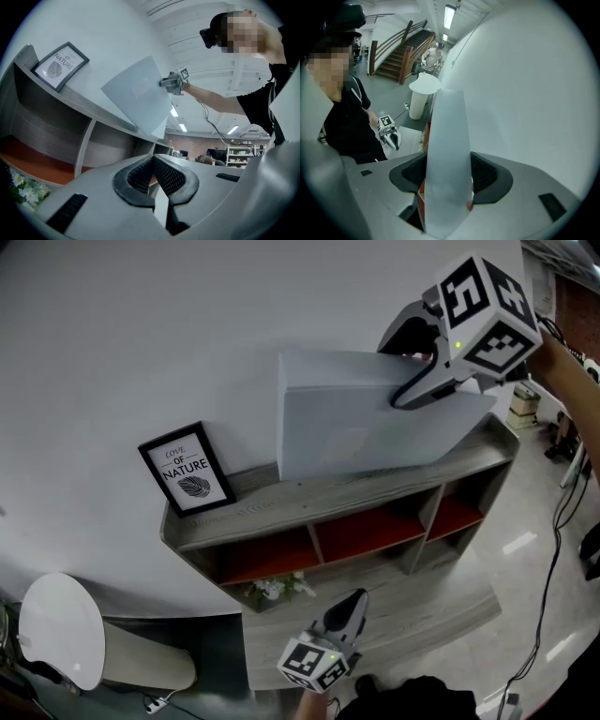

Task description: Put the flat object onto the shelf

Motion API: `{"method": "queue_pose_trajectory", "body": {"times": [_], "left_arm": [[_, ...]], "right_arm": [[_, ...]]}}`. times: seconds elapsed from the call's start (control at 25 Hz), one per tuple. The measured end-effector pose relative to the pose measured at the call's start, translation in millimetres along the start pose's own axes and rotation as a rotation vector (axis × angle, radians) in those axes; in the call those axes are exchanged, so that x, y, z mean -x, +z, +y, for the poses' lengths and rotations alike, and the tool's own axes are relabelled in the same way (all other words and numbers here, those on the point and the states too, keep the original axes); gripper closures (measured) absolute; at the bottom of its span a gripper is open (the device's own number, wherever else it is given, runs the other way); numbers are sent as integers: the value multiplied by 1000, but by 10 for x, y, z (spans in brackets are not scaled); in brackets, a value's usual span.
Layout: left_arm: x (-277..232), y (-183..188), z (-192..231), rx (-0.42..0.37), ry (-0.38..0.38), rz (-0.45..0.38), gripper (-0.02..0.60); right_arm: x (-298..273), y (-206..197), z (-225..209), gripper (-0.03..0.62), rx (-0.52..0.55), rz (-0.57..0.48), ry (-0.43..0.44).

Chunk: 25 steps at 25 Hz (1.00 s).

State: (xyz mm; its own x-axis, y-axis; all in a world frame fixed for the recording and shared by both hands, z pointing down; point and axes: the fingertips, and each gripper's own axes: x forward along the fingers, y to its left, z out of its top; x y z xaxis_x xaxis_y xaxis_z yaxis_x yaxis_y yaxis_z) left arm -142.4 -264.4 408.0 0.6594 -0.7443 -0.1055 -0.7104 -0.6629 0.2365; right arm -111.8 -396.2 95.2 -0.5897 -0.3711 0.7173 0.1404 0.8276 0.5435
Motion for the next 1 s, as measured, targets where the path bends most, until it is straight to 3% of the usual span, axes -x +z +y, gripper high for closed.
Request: {"method": "queue_pose_trajectory", "body": {"times": [0.48, 1.0], "left_arm": [[63, -45, 52, 11, 21, 10, 569], [156, -70, 172, 12, 39, 10, 569]], "right_arm": [[-374, -189, 16, 309, 10, 198, 140], [-506, -165, 9, 309, 22, 195, 232]]}}
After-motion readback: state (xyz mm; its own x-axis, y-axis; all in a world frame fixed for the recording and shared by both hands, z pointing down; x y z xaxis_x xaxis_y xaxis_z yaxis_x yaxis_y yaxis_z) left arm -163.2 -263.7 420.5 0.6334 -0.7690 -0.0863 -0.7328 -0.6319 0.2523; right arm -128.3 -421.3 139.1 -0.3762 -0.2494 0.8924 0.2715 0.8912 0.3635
